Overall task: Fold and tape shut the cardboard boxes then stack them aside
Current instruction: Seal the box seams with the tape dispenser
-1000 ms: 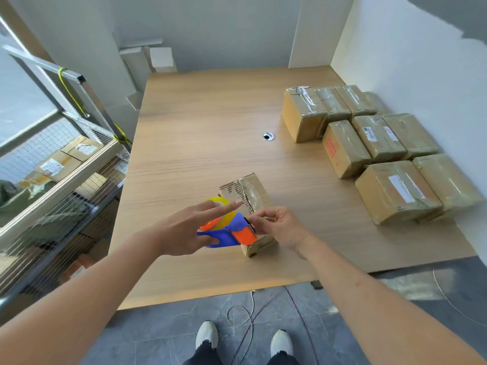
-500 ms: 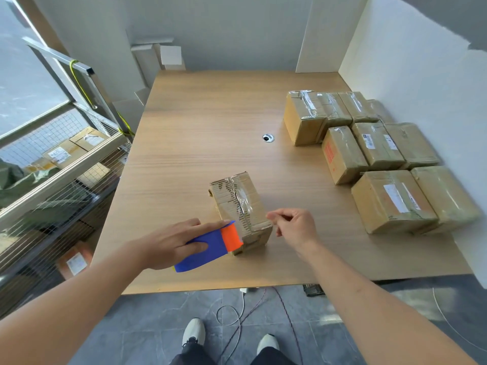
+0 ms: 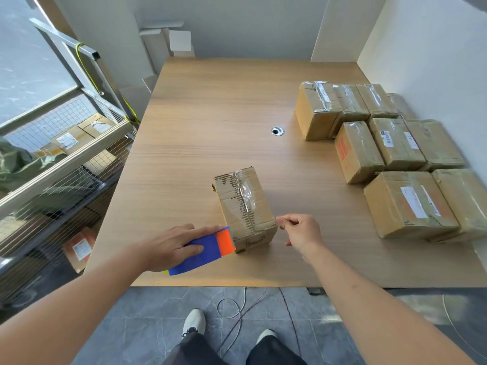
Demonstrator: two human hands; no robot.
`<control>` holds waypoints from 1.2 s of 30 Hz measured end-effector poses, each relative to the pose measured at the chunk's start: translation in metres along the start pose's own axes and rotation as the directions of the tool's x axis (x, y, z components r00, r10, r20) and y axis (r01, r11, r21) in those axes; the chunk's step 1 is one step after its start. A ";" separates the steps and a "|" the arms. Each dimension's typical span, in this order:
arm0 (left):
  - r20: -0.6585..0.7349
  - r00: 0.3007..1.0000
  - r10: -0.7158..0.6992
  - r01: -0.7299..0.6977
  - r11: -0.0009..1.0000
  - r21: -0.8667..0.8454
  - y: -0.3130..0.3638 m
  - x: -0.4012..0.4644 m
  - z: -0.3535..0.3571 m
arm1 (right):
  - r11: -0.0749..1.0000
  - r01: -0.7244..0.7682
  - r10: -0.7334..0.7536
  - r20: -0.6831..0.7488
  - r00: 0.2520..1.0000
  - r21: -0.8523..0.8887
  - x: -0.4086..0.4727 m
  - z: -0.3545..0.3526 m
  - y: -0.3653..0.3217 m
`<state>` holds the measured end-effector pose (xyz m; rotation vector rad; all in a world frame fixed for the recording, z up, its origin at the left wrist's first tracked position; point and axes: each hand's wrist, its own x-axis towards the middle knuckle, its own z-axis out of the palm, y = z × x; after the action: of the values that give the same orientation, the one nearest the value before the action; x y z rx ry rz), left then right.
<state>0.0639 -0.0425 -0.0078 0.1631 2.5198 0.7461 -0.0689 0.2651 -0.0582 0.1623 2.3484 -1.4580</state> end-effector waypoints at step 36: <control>0.032 0.999 -0.031 0.037 0.972 -0.231 -0.026 -0.002 0.015 | 0.299 0.648 -0.370 0.541 0.755 -0.701 0.002 0.056 -0.005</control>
<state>0.0739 -0.0580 -0.0317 0.0485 2.3801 1.0091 -0.0584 0.2131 -0.0774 -1.1239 2.6547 -0.1843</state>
